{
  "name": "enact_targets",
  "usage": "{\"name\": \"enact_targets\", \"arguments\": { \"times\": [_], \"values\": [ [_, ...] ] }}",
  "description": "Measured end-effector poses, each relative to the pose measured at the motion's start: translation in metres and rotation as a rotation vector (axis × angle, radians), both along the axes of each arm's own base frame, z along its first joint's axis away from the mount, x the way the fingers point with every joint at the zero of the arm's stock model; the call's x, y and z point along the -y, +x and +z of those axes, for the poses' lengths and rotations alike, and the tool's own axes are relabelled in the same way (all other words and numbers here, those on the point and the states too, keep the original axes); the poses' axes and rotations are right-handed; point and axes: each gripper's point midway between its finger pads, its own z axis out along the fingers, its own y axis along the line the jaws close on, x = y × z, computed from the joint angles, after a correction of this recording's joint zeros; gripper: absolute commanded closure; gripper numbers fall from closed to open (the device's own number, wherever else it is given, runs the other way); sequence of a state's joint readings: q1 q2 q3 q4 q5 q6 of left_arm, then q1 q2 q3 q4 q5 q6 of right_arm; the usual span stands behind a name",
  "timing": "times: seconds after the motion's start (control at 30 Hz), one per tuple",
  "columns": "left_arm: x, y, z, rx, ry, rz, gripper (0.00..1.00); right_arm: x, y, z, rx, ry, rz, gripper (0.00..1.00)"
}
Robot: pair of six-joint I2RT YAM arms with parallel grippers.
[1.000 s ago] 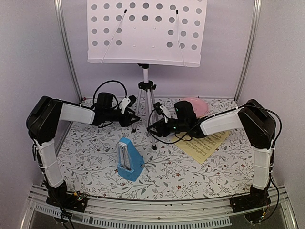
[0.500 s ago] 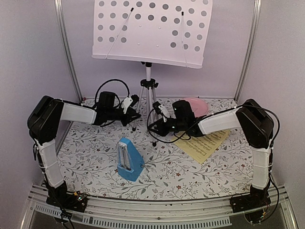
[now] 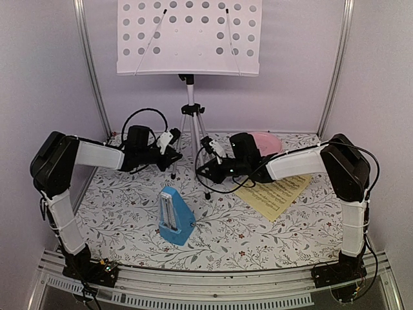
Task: Set up the instrument practice props
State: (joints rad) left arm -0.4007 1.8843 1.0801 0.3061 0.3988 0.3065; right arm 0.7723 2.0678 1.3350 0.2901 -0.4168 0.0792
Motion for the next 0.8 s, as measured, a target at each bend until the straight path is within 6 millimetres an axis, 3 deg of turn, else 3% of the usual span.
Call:
{"name": "enact_targets", "arguments": {
  "times": [0.23, 0.8],
  "values": [
    [-0.015, -0.009, 0.003, -0.001, 0.059, 0.025, 1.0, 0.001, -0.004, -0.003, 0.002, -0.006, 0.017, 1.0],
    [-0.036, -0.041, -0.001, 0.03, 0.152, -0.002, 1.0, 0.012, -0.045, -0.014, 0.002, -0.038, 0.12, 1.0]
  ]
}}
